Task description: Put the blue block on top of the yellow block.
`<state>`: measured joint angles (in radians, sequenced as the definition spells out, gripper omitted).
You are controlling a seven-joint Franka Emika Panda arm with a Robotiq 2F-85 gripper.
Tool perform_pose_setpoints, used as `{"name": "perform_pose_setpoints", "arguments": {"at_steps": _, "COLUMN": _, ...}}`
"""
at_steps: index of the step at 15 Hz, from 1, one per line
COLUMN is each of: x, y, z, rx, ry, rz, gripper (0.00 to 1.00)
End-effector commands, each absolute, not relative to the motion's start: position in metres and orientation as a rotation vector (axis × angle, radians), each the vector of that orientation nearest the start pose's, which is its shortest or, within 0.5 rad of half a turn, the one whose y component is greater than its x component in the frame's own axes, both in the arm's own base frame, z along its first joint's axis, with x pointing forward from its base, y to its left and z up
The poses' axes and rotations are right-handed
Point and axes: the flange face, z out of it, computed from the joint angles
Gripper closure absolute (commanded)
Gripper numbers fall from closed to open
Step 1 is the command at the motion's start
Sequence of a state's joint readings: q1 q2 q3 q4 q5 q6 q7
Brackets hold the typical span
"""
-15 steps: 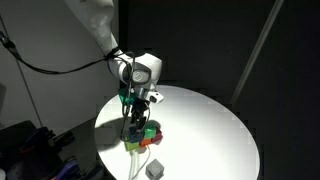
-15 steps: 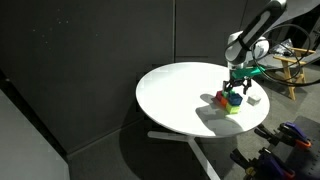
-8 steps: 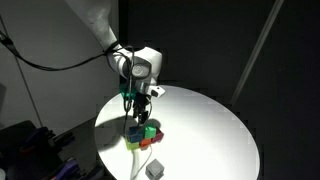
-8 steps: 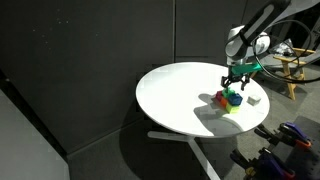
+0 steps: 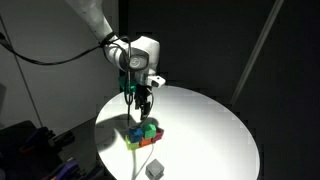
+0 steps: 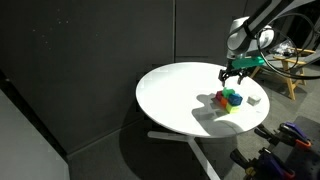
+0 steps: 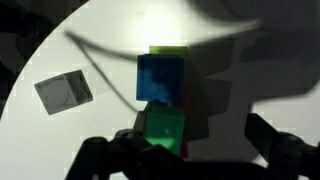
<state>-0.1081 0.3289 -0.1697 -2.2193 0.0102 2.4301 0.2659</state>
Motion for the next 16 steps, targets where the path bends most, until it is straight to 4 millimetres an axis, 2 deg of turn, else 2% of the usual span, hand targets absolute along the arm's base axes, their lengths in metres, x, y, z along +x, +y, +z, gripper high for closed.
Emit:
{"name": "perform_pose_setpoints", "arguments": {"at_steps": 1, "x": 0.505, "y": -0.138, "z": 0.240, "rx": -3.047, "ry": 0.793, "rz": 0.151, "gripper": 0.00}}
{"name": "perform_pose_setpoints", "arguments": {"at_steps": 11, "x": 0.479, "y": -0.115, "z": 0.276, "rx": -3.060, "ry": 0.600, "rz": 0.278, "gripper": 0.00}}
{"name": "perform_pose_setpoints", "arguments": {"at_steps": 16, "x": 0.470, "y": -0.109, "z": 0.293, "rx": -3.077, "ry": 0.530, "rz": 0.263, "gripper": 0.00}}
